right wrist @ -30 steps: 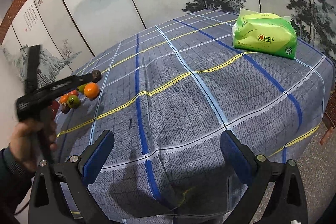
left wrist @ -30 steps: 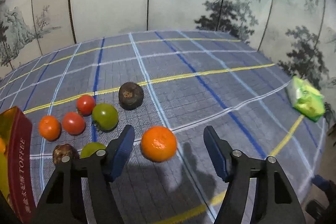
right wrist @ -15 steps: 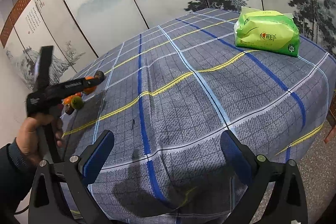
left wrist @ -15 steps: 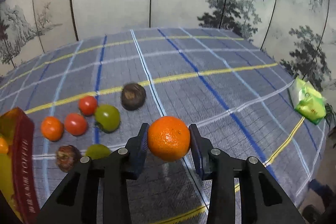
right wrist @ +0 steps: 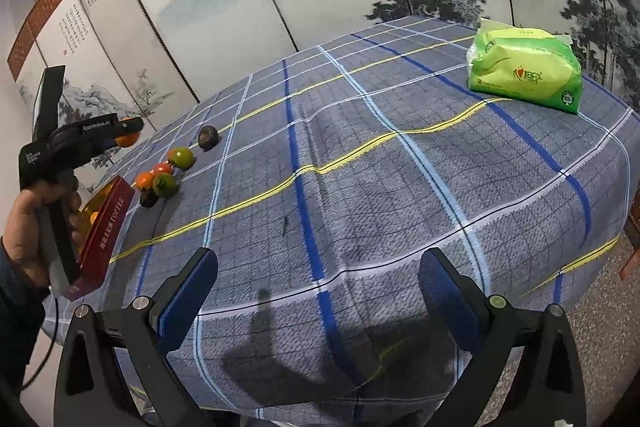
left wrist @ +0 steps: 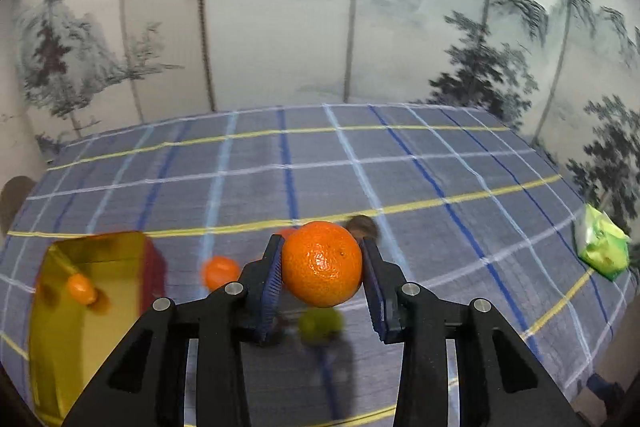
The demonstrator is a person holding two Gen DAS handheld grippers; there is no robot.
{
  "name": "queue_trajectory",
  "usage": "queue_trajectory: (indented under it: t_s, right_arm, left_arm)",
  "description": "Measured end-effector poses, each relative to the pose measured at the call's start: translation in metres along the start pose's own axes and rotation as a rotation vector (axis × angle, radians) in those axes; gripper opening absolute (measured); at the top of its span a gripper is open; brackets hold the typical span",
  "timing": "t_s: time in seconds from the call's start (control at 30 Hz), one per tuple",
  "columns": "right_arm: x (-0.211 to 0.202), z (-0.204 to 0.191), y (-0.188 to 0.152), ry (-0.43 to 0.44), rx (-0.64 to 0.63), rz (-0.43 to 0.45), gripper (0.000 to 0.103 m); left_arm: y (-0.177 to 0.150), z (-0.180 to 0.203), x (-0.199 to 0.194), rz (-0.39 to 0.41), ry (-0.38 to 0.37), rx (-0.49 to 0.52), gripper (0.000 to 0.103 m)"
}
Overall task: Organize fruits
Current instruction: 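Close the left tool on the second mandarin and lift it, then carry the mandarin with the left tool over the gold tin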
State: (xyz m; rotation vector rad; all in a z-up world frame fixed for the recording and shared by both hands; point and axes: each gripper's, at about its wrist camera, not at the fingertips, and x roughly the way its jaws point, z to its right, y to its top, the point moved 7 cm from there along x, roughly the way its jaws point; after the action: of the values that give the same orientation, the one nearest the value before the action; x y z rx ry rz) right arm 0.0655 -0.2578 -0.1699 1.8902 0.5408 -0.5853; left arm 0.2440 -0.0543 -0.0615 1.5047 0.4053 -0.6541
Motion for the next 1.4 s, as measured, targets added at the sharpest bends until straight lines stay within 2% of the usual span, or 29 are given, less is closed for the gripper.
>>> queue_trajectory:
  t_s: [0.27, 0.77, 1.13, 1.27, 1.4]
  right_arm:
    - [-0.005, -0.027, -0.003, 0.020, -0.059, -0.007, 0.101]
    - [-0.001, -0.063, -0.012, 0.028, -0.154, -0.046, 0.101]
    - [0.005, -0.080, -0.022, 0.040, -0.197, -0.078, 0.101]
    - [0.008, -0.081, -0.024, 0.040, -0.200, -0.086, 0.101]
    - [0.010, -0.079, -0.025, 0.041, -0.194, -0.090, 0.101]
  left_arm:
    - [-0.001, -0.065, -0.022, 0.034, 0.070, -0.048, 0.039]
    - [-0.032, -0.157, -0.035, 0.011, 0.138, -0.113, 0.039]
    - [-0.068, -0.219, -0.041, -0.047, 0.181, -0.174, 0.039]
    - [-0.088, -0.228, -0.041, -0.085, 0.155, -0.195, 0.039]
    - [-0.105, -0.233, -0.040, -0.121, 0.158, -0.210, 0.039]
